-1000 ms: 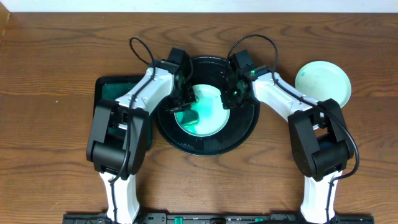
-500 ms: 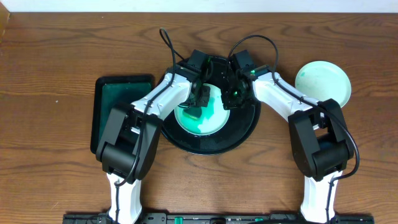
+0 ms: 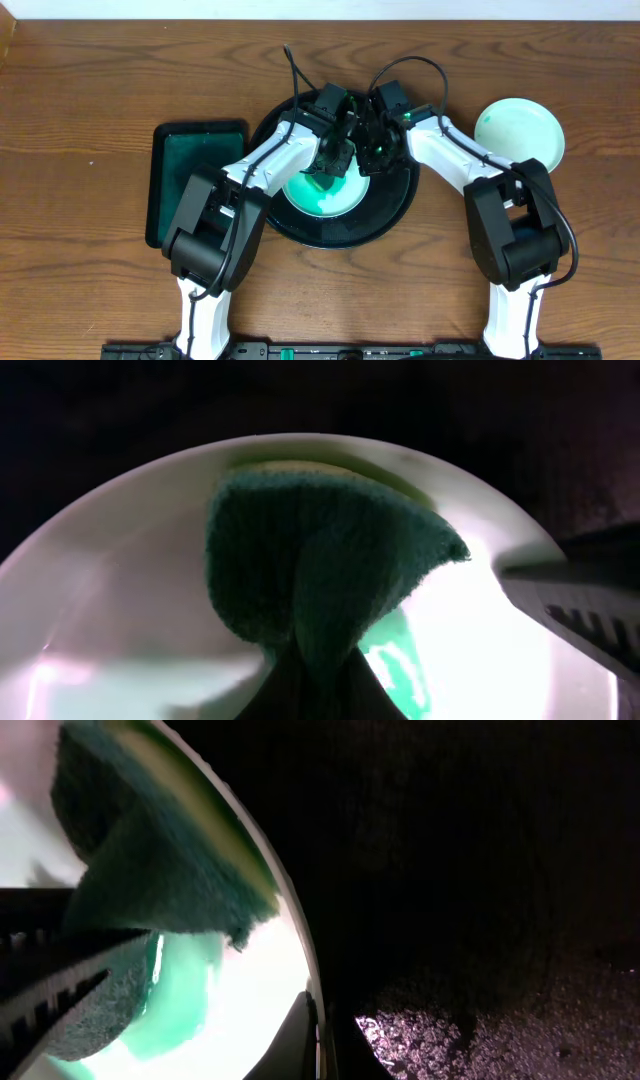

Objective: Clean dirty plates on tray and stack at the side
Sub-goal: 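Scrub the green plate with the sponge in the left gripper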

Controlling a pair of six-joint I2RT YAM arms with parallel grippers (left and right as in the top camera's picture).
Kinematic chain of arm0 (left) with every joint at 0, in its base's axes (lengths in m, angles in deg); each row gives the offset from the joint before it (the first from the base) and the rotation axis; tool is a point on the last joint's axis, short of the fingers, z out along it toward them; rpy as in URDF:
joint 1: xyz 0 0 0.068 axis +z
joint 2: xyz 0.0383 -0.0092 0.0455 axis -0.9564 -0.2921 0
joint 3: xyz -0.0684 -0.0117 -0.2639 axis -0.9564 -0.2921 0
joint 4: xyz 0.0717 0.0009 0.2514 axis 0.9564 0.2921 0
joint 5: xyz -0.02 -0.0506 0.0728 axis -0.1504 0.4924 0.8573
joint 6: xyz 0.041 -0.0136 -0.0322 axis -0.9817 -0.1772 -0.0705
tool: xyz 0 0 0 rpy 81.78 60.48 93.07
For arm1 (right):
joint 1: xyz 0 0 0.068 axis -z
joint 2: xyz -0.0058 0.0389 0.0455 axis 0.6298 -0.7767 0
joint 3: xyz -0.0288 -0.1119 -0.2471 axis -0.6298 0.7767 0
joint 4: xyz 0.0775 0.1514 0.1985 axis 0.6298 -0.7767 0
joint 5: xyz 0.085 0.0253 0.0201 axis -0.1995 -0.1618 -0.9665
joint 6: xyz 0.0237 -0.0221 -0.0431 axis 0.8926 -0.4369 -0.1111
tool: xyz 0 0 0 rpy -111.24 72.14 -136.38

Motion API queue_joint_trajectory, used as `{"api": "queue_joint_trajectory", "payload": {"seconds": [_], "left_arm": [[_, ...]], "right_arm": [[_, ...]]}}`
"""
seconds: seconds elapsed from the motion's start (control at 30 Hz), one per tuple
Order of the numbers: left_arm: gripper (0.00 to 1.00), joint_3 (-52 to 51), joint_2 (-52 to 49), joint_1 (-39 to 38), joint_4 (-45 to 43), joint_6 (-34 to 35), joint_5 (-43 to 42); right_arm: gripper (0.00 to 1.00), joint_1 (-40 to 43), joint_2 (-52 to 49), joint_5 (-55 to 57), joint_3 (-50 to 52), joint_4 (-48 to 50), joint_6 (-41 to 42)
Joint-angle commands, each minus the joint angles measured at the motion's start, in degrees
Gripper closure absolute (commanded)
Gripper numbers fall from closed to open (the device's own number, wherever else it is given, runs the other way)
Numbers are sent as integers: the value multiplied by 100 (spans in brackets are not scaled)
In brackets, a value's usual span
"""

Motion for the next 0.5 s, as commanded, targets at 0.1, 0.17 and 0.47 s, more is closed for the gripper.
{"api": "queue_joint_trajectory", "payload": {"seconds": [0.1,0.17,0.47], "left_arm": [[93,-98,-461,-369,52,-407,-1300],[93,-98,-461,-352,57,-332,-1300],[93,-98,-461,76,63,1056,-262]], "right_arm": [[99,-39,-254,254,72,-57,-66],[99,-39,-254,256,72,-66,-52],[99,-37,-254,256,72,-55,20]]}}
